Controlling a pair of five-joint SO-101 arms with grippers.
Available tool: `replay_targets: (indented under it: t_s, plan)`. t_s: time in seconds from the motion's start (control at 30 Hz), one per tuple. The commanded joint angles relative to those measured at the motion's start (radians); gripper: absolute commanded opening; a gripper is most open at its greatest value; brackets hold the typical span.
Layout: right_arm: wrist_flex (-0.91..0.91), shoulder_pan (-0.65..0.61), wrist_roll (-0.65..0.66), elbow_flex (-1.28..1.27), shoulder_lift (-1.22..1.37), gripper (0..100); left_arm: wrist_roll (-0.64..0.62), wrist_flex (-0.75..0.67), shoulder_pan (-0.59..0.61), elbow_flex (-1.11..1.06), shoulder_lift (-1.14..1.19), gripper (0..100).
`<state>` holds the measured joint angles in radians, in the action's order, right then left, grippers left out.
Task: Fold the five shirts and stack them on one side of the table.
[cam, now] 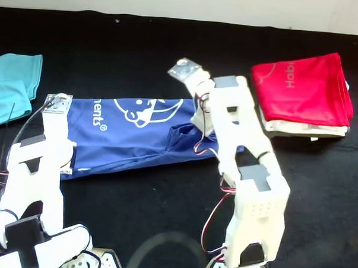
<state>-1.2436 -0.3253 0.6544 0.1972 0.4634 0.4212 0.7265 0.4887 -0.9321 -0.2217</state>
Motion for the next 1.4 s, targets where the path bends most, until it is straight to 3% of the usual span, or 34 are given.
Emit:
replay_targets:
  t_s: [0.0, 0.17, 0.33, 0.47, 0.57, 0.73, 0.9, 1.2, 1.37]
  plan:
    - [0.007, -0.01, 0.008, 0.054, -0.004, 8.8, 0.006, -0.015, -0.013, -0.005, -0.005, 1]
    - [0.01, 0.008, -0.103, 0.091, -0.005, 22.6, 0.006, -0.015, -0.013, -0.005, -0.005, 1]
    - [-0.01, 0.038, -0.265, 0.165, -0.012, 22.4, 0.006, -0.015, -0.013, -0.005, -0.005, 1]
    - [-0.145, 0.019, -0.334, 0.219, -0.062, 19.1, 0.006, -0.015, -0.013, -0.005, -0.005, 1]
    - [-0.213, -0.033, -0.342, 0.22, -0.097, 0.5, 0.006, -0.015, -0.013, -0.005, -0.005, 1]
    - [-0.229, -0.154, -0.344, 0.134, -0.102, 0.7, 0.006, -0.015, -0.013, -0.005, -0.005, 1]
    - [-0.116, -0.255, -0.345, -0.008, -0.102, 0.7, 0.006, -0.015, -0.013, -0.005, -0.005, 1]
    - [0.039, -0.271, -0.345, -0.275, -0.108, 0.7, 0.006, -0.017, -0.013, -0.005, -0.005, 1]
    - [0.033, -0.254, -0.345, -0.242, -0.163, 0.7, 0.006, -0.015, -0.016, -0.004, -0.005, 1]
